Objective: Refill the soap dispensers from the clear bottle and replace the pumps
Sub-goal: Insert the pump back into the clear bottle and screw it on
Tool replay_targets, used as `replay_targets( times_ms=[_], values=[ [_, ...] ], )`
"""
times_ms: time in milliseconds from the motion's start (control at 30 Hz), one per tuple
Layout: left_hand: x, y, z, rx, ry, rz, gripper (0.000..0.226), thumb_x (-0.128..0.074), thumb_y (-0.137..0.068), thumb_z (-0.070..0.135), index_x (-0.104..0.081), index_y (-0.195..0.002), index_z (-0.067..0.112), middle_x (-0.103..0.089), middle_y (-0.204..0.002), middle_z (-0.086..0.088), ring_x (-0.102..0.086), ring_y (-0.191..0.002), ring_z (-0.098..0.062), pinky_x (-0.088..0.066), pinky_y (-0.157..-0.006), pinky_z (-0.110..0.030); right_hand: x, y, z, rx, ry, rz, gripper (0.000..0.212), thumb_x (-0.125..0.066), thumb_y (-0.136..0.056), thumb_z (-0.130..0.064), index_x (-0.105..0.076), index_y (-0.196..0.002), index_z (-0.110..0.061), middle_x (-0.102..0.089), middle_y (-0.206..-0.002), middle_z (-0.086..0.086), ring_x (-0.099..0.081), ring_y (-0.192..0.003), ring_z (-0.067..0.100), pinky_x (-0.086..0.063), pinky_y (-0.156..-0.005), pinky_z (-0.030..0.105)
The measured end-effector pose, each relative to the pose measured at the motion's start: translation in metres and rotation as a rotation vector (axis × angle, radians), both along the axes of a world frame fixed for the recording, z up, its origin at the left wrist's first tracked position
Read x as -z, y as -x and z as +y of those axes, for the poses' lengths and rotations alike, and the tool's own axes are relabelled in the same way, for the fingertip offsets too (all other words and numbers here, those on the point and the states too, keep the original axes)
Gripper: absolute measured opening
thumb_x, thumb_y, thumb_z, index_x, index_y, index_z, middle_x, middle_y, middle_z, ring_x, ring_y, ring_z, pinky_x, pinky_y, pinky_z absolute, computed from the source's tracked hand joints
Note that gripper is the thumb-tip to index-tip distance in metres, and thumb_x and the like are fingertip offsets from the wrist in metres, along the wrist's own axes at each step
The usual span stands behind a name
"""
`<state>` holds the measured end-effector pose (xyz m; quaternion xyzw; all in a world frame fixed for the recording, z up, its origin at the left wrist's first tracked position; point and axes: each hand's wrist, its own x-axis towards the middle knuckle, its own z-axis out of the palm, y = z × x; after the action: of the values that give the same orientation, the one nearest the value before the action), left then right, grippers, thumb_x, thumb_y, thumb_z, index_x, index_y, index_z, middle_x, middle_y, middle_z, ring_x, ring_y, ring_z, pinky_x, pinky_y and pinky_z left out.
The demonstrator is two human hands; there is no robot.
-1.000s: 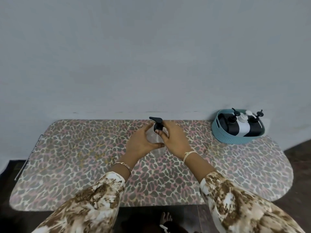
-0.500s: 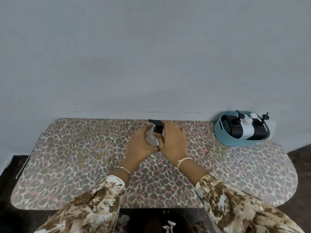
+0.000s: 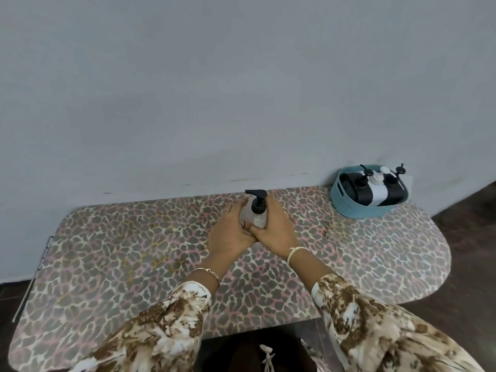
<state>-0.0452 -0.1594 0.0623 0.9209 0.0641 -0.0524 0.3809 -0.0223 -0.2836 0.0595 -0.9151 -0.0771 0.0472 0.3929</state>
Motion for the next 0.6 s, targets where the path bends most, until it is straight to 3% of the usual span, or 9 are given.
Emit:
replay_targets(
  times_ms=[100, 300, 467, 600],
  values=[
    [0.003, 0.001, 0.007, 0.069, 0.035, -0.005, 0.096, -0.079, -0.064, 0.028, -0.029, -0.145, 0.038, -0.060, -0.122, 0.001, -0.064, -0.092, -0.019, -0.056, -0.077, -0.041, 0.001, 0.003, 0.003, 0.048, -0.022, 0.024, 0.058, -0.078, -0.071, -0.032, -0.048, -0.120, -0.022, -0.058, -0.110, -0.005, -0.059, -0.100, 0.016, -0.051, -0.083, 0.035],
    [-0.001, -0.001, 0.006, 0.127, 0.200, -0.031, 0.101, -0.085, -0.069, 0.024, -0.024, -0.150, 0.032, -0.047, -0.144, 0.009, -0.055, -0.122, -0.016, -0.051, -0.096, -0.037, -0.007, 0.005, -0.004, 0.219, -0.105, 0.003, 0.056, -0.078, -0.069, -0.033, -0.051, -0.117, -0.024, -0.063, -0.104, -0.010, -0.061, -0.094, 0.013, -0.051, -0.078, 0.030],
    [-0.003, -0.014, -0.017, 0.185, 0.292, -0.023, 0.078, -0.081, -0.074, 0.017, -0.040, -0.139, 0.025, -0.054, -0.129, 0.010, -0.057, -0.116, -0.013, -0.053, -0.092, -0.041, -0.020, -0.007, -0.037, 0.378, -0.110, -0.096, 0.058, -0.080, -0.068, -0.031, -0.055, -0.119, -0.019, -0.063, -0.110, -0.005, -0.057, -0.098, 0.011, -0.038, -0.078, 0.020],
    [0.000, -0.027, -0.039, 0.249, 0.320, 0.010, 0.068, -0.079, -0.076, 0.015, -0.045, -0.135, 0.022, -0.056, -0.124, 0.012, -0.056, -0.106, -0.005, -0.052, -0.092, -0.030, -0.024, -0.023, -0.071, 0.474, -0.093, -0.140, 0.055, -0.077, -0.068, -0.041, -0.056, -0.115, -0.023, -0.064, -0.106, -0.005, -0.060, -0.098, 0.015, -0.046, -0.080, 0.028]
  ],
)
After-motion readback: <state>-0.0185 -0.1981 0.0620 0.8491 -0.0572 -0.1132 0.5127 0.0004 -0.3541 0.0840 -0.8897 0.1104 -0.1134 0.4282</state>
